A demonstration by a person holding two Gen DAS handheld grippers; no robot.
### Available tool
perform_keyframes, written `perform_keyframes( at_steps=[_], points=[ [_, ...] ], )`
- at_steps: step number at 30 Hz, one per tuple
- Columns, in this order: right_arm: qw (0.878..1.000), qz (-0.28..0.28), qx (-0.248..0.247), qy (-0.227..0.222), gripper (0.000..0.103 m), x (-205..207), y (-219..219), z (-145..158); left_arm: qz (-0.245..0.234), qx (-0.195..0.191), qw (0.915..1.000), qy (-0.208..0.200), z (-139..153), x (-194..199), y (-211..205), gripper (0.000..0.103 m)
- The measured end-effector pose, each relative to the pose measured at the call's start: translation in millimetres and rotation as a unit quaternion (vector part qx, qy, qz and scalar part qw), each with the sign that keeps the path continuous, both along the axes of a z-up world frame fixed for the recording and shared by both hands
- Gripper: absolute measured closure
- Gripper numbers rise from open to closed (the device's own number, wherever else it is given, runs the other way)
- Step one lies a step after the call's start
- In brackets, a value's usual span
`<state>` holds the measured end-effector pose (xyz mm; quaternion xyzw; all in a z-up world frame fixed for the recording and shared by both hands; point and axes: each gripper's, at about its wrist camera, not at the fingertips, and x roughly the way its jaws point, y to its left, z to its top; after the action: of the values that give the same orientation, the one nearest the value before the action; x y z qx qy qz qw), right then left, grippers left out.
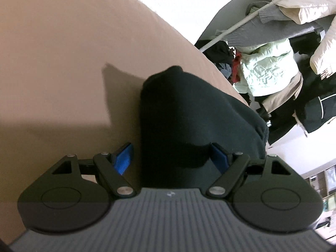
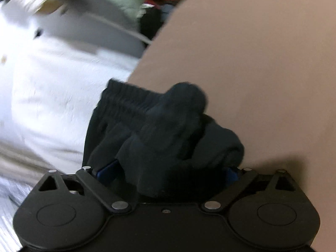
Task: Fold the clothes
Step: 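Grasp the folded pants bundle with both grippers from opposite sides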
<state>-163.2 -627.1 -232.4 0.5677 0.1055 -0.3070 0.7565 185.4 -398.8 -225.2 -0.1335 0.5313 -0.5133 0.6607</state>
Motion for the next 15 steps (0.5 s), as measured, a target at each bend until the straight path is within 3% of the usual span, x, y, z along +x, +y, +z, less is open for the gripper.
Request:
perform_keyframes(
  at_steps=[2, 4, 6, 7, 8, 10, 11, 13, 15],
  points=[
    [1.0, -0.002, -0.021, -0.01, 0.018, 0.0, 2.2, 0.8, 0.021, -0.022, 0.9994, 0.019, -7.4, 3.1, -8.5, 0.01],
    [0.998, 0.013, -0.055, -0.004, 0.034, 7.9, 2.1, 5.1, 0.027, -0.006, 0.9987, 0.043, -11.0, 7.6, -27.2, 0.0],
    [0.995, 0.033, -0.097, 0.011, 0.042, 16.0, 4.8, 14.6, 0.022, 0.019, 0.9991, 0.03, -4.5, 6.5, -46.9, 0.003],
    [0.993, 0.039, -0.114, 0.012, 0.045, 17.6, 6.6, 20.7, 0.016, 0.03, 0.9994, 0.008, 1.5, 3.3, -54.9, 0.022],
    [0.99, 0.044, -0.131, 0.008, 0.046, 18.0, 8.0, 27.1, 0.01, 0.042, 0.9988, -0.025, 9.8, -4.0, -58.2, 0.048],
    [0.985, 0.056, -0.164, -0.003, 0.05, 17.0, 11.1, 39.1, -0.003, 0.065, 0.9931, -0.098, 27.5, -21.5, -61.8, 0.069],
    [0.983, 0.06, -0.176, -0.008, 0.051, 17.4, 13.7, 44.5, -0.009, 0.077, 0.988, -0.134, 36.4, -30.2, -63.6, 0.077],
    [0.977, 0.068, -0.201, -0.018, 0.052, 18.3, 18.7, 55.4, -0.005, 0.069, 0.9798, -0.187, 55.3, -47.5, -54.4, 0.081],
    [0.975, 0.075, -0.209, -0.03, 0.053, 13.9, 21.4, 63.3, 0.007, 0.062, 0.9767, -0.206, 70.7, -57.7, -41.2, 0.081]
  ],
)
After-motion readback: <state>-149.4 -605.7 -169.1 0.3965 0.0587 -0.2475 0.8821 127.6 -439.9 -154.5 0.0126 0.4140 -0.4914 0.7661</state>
